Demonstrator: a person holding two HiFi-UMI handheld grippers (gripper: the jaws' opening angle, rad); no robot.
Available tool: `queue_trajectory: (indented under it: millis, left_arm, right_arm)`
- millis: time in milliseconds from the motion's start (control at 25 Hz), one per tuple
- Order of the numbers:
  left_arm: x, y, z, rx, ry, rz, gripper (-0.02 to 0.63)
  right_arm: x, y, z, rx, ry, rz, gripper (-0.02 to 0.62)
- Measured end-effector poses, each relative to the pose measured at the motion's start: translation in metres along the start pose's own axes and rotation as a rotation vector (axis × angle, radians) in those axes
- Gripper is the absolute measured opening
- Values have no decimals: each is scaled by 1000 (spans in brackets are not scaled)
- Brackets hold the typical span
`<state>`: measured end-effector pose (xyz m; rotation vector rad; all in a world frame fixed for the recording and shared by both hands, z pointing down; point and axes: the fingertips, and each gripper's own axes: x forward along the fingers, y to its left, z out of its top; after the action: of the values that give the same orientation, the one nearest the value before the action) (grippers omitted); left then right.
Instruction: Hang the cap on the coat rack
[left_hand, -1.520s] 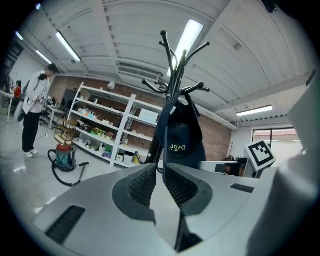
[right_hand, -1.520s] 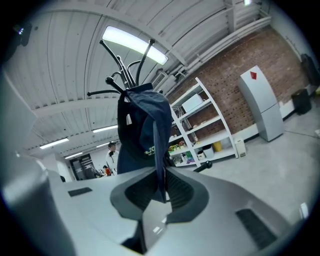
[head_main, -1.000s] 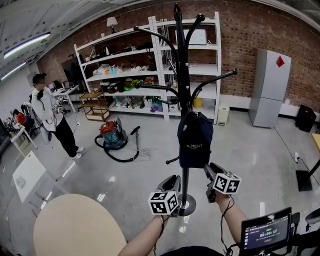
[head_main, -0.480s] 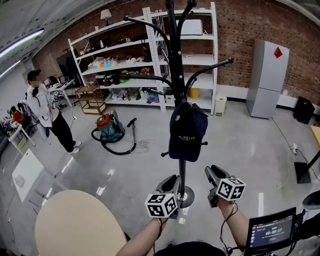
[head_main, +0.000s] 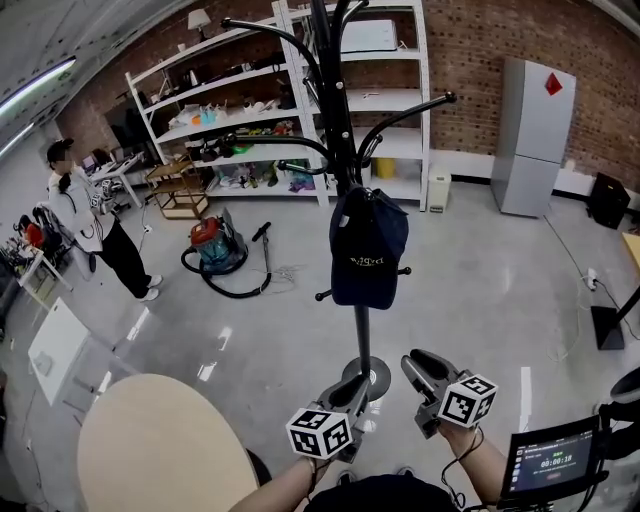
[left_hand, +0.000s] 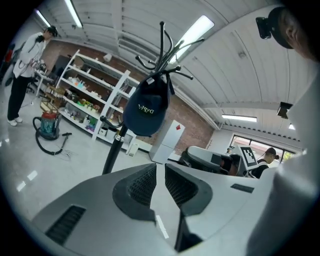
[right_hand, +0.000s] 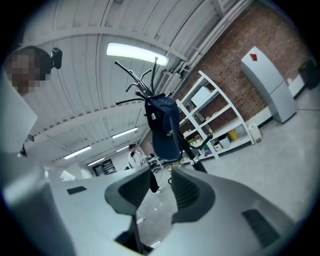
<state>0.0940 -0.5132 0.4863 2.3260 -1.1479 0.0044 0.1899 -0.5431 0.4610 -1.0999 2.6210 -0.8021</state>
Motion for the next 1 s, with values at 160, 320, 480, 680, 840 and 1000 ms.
queue_trajectory:
  millis: [160,320,480,680,840,1000]
  left_arm:
    - [-12,-5,-13,-23,10,-20,41]
    - [-27,-4,-27,-11,19,-6,41]
    - [-37,-3,-34,50,36,22,41]
    - [-54,-6,-46,52,45,32,41]
    - [-62,-7,-59,35,54,57,41]
    - [-67,-10,-65,42,72,55,41]
  right_arm:
    - [-13,31,-11,-71,26,82,129]
    - [-22,49,-28,-97,53,100,129]
    - [-29,63,-53,-181,123,94,129]
    - [-34,74,-86,-241,188,87,129]
    - [-35,79,-88,-272,182,80,129]
    - [-39,85,-86,-297,167,76,129]
